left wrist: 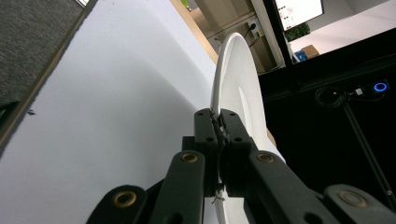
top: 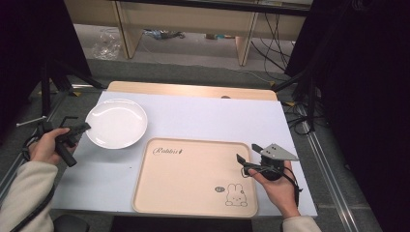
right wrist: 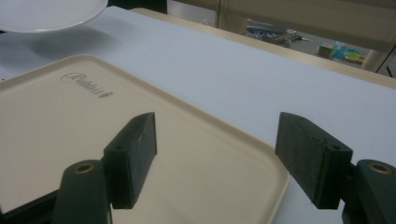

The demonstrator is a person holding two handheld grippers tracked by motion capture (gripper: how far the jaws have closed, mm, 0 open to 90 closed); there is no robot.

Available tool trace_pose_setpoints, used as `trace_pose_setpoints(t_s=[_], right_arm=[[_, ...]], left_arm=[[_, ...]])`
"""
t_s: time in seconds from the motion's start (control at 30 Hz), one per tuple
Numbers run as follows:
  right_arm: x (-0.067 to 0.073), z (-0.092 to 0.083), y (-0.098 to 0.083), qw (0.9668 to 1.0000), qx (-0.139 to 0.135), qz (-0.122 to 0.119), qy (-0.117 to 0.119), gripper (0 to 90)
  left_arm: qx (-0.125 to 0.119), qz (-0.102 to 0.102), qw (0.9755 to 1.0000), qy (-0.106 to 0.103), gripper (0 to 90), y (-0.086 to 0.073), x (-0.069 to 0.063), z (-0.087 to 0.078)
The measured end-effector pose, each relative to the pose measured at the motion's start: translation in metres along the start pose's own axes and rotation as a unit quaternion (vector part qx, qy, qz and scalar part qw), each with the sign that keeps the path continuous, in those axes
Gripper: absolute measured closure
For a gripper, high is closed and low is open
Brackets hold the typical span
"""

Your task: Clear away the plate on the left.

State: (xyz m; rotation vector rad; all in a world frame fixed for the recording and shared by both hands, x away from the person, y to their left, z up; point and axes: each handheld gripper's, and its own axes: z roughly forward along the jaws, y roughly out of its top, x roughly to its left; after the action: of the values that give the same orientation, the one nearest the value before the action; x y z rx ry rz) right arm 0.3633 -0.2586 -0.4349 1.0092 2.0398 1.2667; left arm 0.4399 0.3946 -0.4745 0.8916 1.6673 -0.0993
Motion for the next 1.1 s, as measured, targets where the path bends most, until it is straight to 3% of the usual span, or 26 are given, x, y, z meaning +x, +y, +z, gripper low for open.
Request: trace_pose_setpoints(t_s=[0.03, 0.1, 0.27, 0.3, 0.33, 0.37, 0.5, 0.63, 0.8, 0.83, 1.1], right_arm=[[0.000, 0.000, 0.000, 1.0000, 0.000, 0.000, 0.000, 30.1], [0.000, 0.000, 0.000, 1.0000, 0.000, 0.000, 0.000, 30.1], [0.000, -0.001, 0.000, 1.0000, 0.004, 0.001, -0.002, 30.1], [0.000, 0.001, 0.000, 1.0000, -0.009, 0.002, 0.000, 30.1], [0.000, 0.001, 0.000, 1.0000, -0.007, 0.002, 0.000, 30.1], [0.000, 0.001, 0.000, 1.0000, -0.007, 0.002, 0.000, 30.1], [0.000, 0.000, 0.000, 1.0000, -0.008, 0.003, -0.004, 30.2], [0.000, -0.002, 0.000, 0.9999, 0.009, 0.011, 0.002, 30.1], [0.000, -0.002, 0.000, 0.9999, 0.007, 0.009, 0.000, 30.1], [-0.001, 0.000, 0.000, 1.0000, -0.006, 0.003, -0.004, 30.1], [0.000, -0.001, -0.001, 0.9999, -0.003, 0.012, -0.001, 30.1]], left_arm=[[-0.002, -0.001, 0.9999, -0.014, 86.7, 0.000, 0.001, 0.000], [0.001, -0.002, 1.0000, -0.007, 86.7, -0.001, -0.001, 0.001], [0.006, -0.006, 0.9999, -0.013, 86.7, -0.002, -0.003, 0.001], [0.006, -0.006, 0.9999, -0.014, 86.7, -0.002, -0.004, 0.001], [0.004, -0.006, 0.9996, -0.025, 86.7, -0.003, -0.003, 0.002], [0.007, -0.006, 0.9998, -0.016, 86.7, -0.003, -0.005, 0.001], [0.009, -0.010, 0.9997, -0.019, 86.7, -0.004, -0.007, 0.002], [0.011, -0.010, 0.9996, -0.024, 86.7, -0.005, -0.009, 0.003], [0.011, -0.013, 0.9994, -0.031, 86.7, -0.007, -0.010, 0.004], [0.015, -0.009, 0.9994, -0.032, 86.7, -0.007, -0.010, 0.004], [0.018, -0.011, 0.9992, -0.035, 86.6, -0.010, -0.015, 0.007]])
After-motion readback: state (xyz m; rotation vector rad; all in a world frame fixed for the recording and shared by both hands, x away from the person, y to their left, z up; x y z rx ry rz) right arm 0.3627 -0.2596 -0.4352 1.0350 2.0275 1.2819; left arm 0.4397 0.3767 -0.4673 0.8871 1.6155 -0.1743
